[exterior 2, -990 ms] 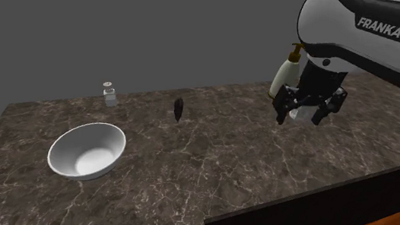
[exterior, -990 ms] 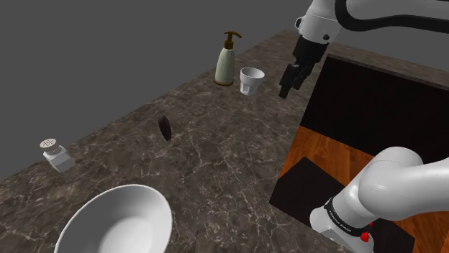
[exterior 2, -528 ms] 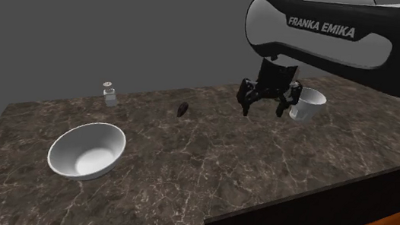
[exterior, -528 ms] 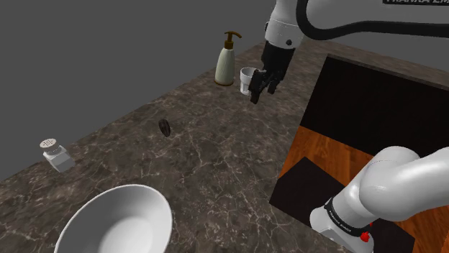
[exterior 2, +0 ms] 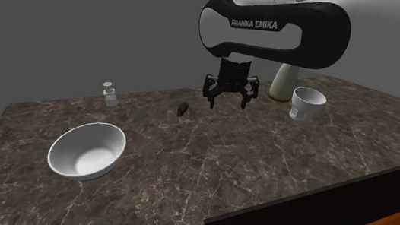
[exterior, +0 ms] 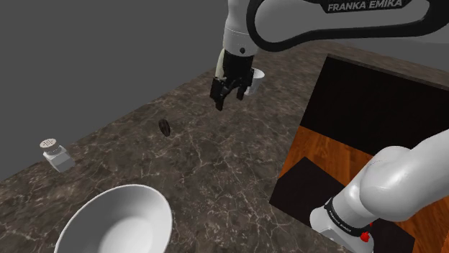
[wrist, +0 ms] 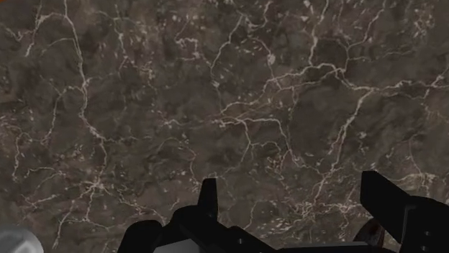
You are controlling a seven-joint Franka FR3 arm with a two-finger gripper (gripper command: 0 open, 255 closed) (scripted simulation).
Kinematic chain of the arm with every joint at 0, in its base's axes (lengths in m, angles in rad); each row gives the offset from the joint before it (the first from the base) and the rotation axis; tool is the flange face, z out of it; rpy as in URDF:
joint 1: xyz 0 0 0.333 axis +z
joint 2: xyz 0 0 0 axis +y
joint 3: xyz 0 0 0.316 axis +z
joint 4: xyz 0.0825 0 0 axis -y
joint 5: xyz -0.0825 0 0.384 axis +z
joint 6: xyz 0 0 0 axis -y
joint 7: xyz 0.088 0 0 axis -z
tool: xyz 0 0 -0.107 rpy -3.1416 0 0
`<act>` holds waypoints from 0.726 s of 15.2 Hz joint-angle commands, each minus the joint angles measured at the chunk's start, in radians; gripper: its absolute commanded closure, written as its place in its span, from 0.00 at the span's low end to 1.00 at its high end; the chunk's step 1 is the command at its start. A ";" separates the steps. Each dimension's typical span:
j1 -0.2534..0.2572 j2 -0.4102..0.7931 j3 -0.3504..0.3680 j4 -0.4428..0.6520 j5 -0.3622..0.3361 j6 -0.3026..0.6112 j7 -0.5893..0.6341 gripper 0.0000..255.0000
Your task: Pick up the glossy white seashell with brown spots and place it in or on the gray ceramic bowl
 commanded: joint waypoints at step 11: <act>0.100 0.495 0.140 0.430 -0.222 -0.007 0.312 0.00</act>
